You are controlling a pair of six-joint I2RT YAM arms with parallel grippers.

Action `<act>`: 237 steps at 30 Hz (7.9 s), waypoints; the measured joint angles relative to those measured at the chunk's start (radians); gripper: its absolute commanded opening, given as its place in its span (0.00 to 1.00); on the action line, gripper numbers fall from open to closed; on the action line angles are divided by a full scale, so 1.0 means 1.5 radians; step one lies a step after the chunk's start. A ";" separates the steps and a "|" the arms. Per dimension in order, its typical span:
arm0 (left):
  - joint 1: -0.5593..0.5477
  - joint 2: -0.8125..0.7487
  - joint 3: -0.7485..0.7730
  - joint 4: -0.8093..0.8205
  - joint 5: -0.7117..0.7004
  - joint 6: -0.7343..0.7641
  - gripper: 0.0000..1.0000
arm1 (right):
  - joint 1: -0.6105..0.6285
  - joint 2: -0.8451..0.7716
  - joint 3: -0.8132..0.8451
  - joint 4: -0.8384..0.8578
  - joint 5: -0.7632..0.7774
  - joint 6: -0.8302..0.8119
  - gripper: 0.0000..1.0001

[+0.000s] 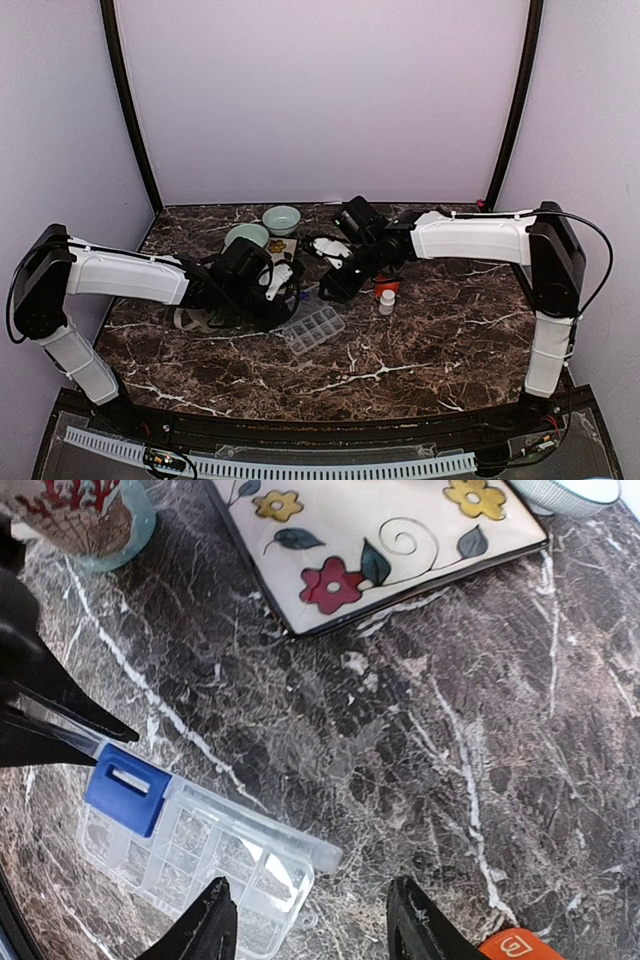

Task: Sort the pills into containers
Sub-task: Open the pill container at the center of the board, then pick up the pill bottle from the center of the board, then pass from the right arm to the left

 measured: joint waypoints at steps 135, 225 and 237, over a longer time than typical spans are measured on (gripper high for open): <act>-0.016 0.133 0.096 0.025 -0.130 -0.074 0.58 | -0.121 -0.095 0.059 -0.275 0.215 0.349 0.94; 0.058 -0.085 0.145 0.035 -0.010 -0.160 0.85 | -0.178 -0.169 0.090 -0.054 -0.195 0.342 0.20; 0.185 -0.167 0.010 0.233 0.182 -0.338 0.90 | -0.201 -0.197 -0.023 0.122 -0.397 0.478 0.20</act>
